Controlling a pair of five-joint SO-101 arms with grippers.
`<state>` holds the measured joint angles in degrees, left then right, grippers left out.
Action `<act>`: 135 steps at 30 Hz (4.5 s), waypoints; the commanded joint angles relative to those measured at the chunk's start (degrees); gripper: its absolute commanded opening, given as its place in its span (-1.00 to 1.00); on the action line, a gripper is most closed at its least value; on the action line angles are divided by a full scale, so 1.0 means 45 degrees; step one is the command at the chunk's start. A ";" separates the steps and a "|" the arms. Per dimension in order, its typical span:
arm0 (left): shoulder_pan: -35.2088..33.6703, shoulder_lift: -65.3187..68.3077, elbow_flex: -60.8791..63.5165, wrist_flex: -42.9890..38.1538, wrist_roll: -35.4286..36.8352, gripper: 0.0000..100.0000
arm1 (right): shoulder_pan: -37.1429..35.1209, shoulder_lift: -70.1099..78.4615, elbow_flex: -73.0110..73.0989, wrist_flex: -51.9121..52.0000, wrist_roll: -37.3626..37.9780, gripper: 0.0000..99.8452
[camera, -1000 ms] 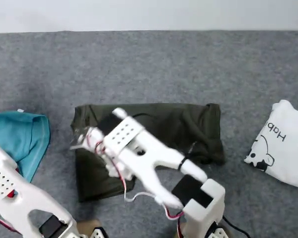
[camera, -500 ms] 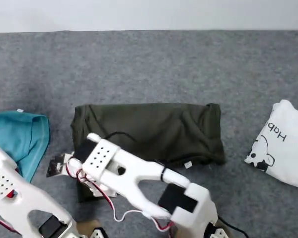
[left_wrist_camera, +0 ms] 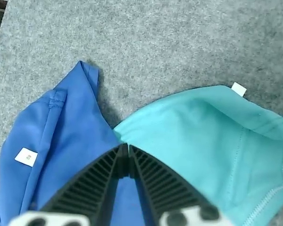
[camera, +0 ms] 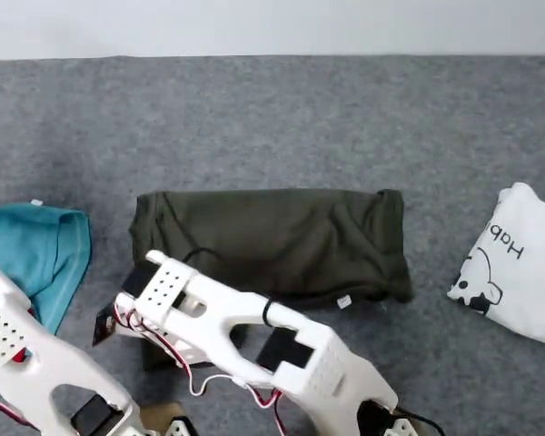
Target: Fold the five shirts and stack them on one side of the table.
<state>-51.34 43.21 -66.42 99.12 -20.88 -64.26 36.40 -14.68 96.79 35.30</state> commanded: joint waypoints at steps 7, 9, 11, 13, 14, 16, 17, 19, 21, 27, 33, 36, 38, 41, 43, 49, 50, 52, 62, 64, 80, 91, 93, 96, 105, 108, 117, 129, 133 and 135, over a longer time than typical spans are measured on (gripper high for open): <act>-0.0313 -0.0117 -0.0127 0.0293 -0.0117 -0.99 | -0.0147 0.1397 -0.1641 0.0322 0.1700 -0.84; -0.0410 -0.0117 -0.0088 0.0293 -0.0137 -0.99 | -0.0147 0.1670 -0.1973 0.0596 0.1797 -0.94; -0.0449 -0.0117 -0.0088 0.0293 -0.0137 -0.99 | -0.0010 0.1924 -0.2364 0.0830 0.1778 -0.98; -0.0449 -0.0117 -0.0088 0.0293 -0.0137 -0.99 | 0.0166 0.2120 -0.2696 0.0967 0.1758 -0.98; -0.0449 -0.0117 -0.0088 0.0293 -0.0137 -0.99 | 0.0322 0.2159 -0.2833 0.1026 0.1758 -0.98; -0.0430 -0.0117 -0.0088 0.0293 -0.0137 -0.99 | 0.0576 0.2178 -0.3067 0.1006 0.1758 -0.98; -0.0430 -0.0117 -0.0088 0.0293 -0.0137 -0.99 | 0.0713 0.2178 -0.3184 0.1026 0.1758 -0.98; -0.0410 -0.0117 -0.0088 0.0293 -0.0137 -0.99 | 0.0947 0.2159 -0.3419 0.1065 0.1739 -0.98; -0.0410 -0.0098 -0.0088 0.0293 -0.0137 -0.99 | 0.1104 0.2139 -0.3751 0.1280 0.1739 -0.98; -0.0410 -0.0098 -0.0088 0.0293 -0.0137 -0.99 | 0.1495 0.2120 -0.4845 0.1338 0.1211 -0.98; -0.0410 -0.0098 -0.0088 0.0293 -0.0137 -0.99 | 0.2061 0.1553 -0.5255 0.1299 0.1172 -0.98; -0.0391 -0.0098 -0.0088 0.0274 -0.0137 -0.99 | 0.2510 0.1397 -0.5255 0.1299 0.0938 -0.97; -0.0293 -0.0098 -0.0088 0.0274 -0.0137 -0.99 | 0.2803 0.1338 -0.5255 0.1280 0.0742 -0.97; -0.0098 -0.0098 -0.0088 0.0274 -0.0137 -0.99 | 0.3194 0.1319 -0.5255 0.1280 0.0723 -0.97; 0.0000 -0.0098 -0.0088 0.0274 -0.0137 -0.99 | 0.3389 0.1319 -0.5275 0.1280 0.0723 -0.97; 0.0156 -0.0098 -0.0088 0.0274 -0.0137 -0.99 | 0.3683 0.1338 -0.5724 0.1260 0.0703 -0.97; 0.0176 -0.0098 -0.0088 0.0274 -0.0137 -0.99 | 0.3683 0.1338 -0.5900 0.1280 0.0606 -0.97; 0.0234 -0.0098 -0.0088 0.0274 -0.0137 -0.99 | 0.3624 0.1319 -0.6134 0.1299 0.0371 -0.97; 0.0274 -0.0098 -0.0147 0.0254 -0.0156 -0.99 | 0.2061 0.1319 -0.5998 0.1377 0.0254 -0.96; 0.0234 -0.0098 -0.0147 0.0254 -0.0156 -0.99 | 0.1729 0.1299 -0.5548 0.1377 -0.0215 -0.90; 0.0059 -0.0098 -0.0088 0.0098 -0.0137 -0.98 | 0.0967 -0.1573 -0.2930 0.1241 -0.1817 -0.58; 0.0039 -0.0098 -0.0088 0.0156 -0.0137 -0.98 | -0.0088 0.0518 -0.2950 0.0303 -0.1348 -0.58; 0.0039 -0.0098 -0.0088 0.0156 -0.0137 -0.98 | -0.0010 0.0811 -0.2950 -0.0049 -0.1328 -0.58; 0.0039 -0.0098 -0.0088 0.0156 -0.0137 -0.98 | 0.0381 0.1280 -0.3009 -0.0576 -0.0840 -0.58; 0.0039 -0.0098 -0.0088 0.0156 -0.0137 -0.98 | 0.0694 0.1788 -0.3009 -0.0654 0.0020 -0.97; 0.0039 -0.0098 -0.0088 0.0156 -0.0137 -0.98 | 0.0733 0.1748 -0.3009 -0.0635 0.0020 -0.98; 0.0098 -0.0098 -0.0088 0.0098 -0.0137 -0.98 | 0.0674 0.0029 -0.3028 0.0498 0.0000 -0.98; 0.0527 -0.0078 -0.0088 -0.0020 -0.0137 -0.98 | 0.0889 -0.1807 -0.3028 0.0889 -0.0547 -0.98; 0.0547 -0.0078 -0.0088 -0.0039 -0.0156 -0.98 | 0.1709 -0.1631 -0.3028 0.0088 -0.0547 -0.98; 0.0527 -0.0078 -0.0088 -0.0098 -0.0156 -0.98 | 0.2217 -0.1553 -0.3028 -0.0361 -0.0547 -0.98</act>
<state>-49.41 43.21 -66.42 99.12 -20.97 -58.02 32.00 -27.52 97.58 33.45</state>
